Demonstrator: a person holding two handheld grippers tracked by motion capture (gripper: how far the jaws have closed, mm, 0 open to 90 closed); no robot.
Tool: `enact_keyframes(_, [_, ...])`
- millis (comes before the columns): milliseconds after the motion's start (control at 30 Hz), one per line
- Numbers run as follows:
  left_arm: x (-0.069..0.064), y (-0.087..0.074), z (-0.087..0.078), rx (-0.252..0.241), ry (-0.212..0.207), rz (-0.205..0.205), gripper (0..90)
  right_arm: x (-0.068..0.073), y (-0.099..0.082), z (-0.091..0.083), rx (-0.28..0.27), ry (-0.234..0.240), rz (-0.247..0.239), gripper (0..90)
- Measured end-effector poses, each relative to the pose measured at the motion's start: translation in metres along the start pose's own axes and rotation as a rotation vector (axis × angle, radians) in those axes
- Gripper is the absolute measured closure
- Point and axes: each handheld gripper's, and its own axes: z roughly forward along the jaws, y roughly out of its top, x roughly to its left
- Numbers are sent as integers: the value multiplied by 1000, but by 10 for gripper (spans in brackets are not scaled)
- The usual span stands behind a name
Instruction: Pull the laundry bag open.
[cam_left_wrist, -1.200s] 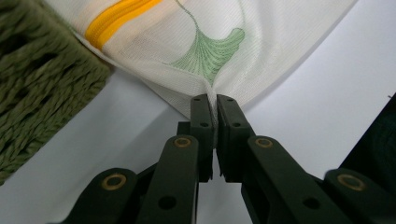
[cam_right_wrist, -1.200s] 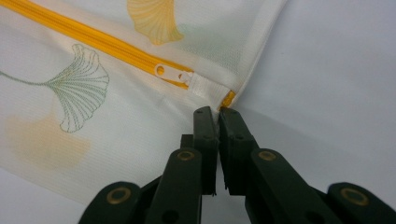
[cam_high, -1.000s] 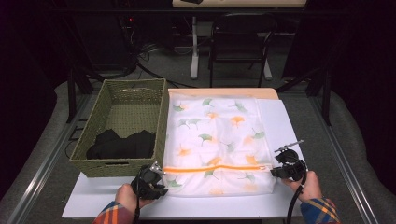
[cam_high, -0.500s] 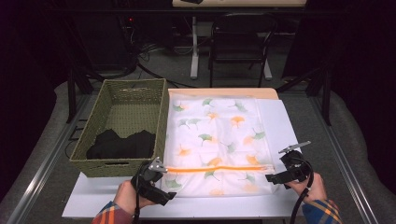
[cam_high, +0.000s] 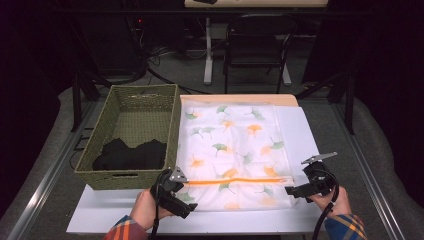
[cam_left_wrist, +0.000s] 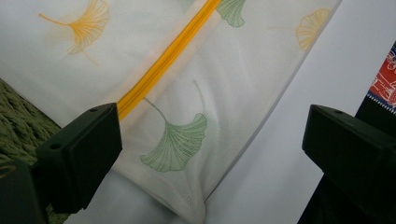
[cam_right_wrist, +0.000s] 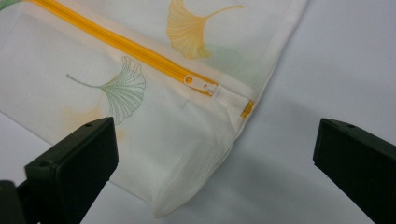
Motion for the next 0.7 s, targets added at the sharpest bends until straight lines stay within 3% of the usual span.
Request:
enact_keyframes(333, [-8,2,2,-1,-35,22,43,-3,8,6,-12,15,16,0])
enact_keyframes(533, [-15,4,3,-20,-38,42,48,-10,10,7,-63,7,62,238])
enact_keyframes(700, [-17,6,4,-32,-39,63,45,-15,12,12,-78,11,109,378])
